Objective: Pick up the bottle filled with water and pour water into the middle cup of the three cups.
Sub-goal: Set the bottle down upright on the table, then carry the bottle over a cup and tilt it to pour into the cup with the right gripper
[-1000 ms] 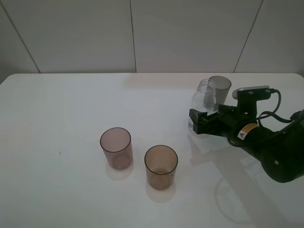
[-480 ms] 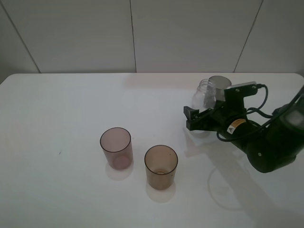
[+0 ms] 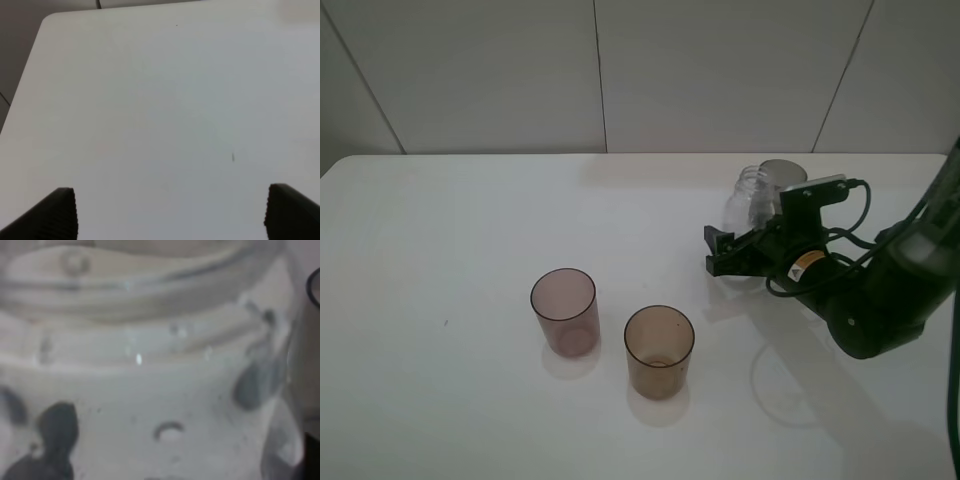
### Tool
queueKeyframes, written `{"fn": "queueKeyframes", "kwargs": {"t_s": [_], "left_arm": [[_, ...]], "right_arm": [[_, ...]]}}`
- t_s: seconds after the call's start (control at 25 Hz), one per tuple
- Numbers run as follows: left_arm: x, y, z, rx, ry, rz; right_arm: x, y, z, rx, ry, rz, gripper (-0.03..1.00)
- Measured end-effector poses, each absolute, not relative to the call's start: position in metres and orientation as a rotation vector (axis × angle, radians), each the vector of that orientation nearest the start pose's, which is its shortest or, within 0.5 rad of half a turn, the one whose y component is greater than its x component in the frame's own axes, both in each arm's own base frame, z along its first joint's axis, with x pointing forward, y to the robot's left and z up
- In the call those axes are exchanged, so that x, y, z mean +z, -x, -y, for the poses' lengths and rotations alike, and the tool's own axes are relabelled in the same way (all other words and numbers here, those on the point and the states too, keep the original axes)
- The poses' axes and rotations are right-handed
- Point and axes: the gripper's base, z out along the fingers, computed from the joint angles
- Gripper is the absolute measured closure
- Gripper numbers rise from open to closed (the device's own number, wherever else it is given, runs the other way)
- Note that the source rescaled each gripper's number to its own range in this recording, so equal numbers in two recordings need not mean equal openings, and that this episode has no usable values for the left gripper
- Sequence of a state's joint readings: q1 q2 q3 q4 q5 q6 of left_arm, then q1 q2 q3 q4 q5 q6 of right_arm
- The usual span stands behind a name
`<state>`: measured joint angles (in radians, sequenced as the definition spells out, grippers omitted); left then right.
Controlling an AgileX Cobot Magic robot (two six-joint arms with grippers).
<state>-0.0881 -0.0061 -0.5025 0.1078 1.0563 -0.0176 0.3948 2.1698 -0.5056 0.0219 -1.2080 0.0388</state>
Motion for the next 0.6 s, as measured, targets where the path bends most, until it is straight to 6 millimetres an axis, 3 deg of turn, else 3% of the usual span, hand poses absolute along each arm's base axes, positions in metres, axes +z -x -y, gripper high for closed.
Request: {"fn": "queueKeyframes", "kwargs": {"t_s": [0.08,0.12,0.6], "left_arm": [[0.2787,0.0054,-0.009,0.062,-0.066,-2.026],[0.2787,0.0054,-0.009,0.062,-0.066,-2.026],[0.2787,0.0054,-0.009,0.062,-0.066,-2.026]], "right_arm": [[0.0507,-0.2744,-0.112,0.27,0.322,-1.923,0.97],[0.0508,-0.2746,-0.112,0.27,0.321,-1.922,0.93],[0.0574,-0.2747,-0.1109,0.263,0.307,-1.916,0.94]]}}
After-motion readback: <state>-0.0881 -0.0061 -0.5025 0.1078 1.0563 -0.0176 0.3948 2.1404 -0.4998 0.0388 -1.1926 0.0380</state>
